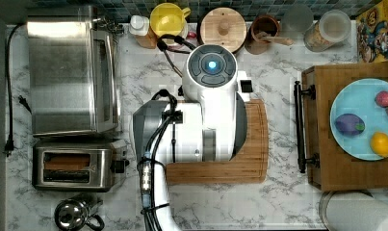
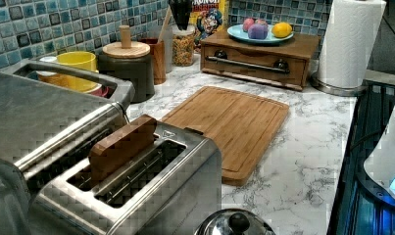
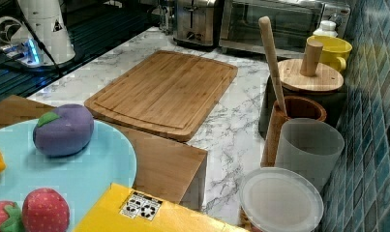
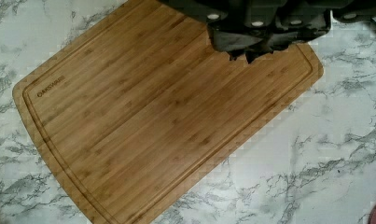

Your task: Turn on the toaster.

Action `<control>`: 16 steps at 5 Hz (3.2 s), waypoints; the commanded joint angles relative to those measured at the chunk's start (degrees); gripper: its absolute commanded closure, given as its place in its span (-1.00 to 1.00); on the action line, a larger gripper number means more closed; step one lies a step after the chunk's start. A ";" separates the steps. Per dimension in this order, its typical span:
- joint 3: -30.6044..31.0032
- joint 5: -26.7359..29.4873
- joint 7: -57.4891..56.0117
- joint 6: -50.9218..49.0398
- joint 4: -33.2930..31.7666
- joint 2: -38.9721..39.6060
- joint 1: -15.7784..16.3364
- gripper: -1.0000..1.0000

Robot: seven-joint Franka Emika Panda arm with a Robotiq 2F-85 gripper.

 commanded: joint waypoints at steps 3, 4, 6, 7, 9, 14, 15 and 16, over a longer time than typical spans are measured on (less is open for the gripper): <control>4.28 4.41 -12.55 7.67 -7.88 -5.28 3.53 1.00; 5.94 5.79 -15.19 10.01 -10.15 -6.64 5.53 1.00; 8.65 9.32 -20.14 14.18 -15.43 -10.66 7.22 1.00; 10.58 10.99 -19.78 10.88 -18.11 -15.30 8.60 1.00; 14.52 13.71 -22.35 9.76 -25.64 -20.51 9.98 1.00; 14.87 13.38 -18.31 21.94 -33.14 -17.47 9.93 1.00; 12.02 17.40 -23.32 21.06 -32.69 -17.33 10.14 1.00; 11.19 22.07 -29.73 18.47 -30.80 -15.41 10.43 1.00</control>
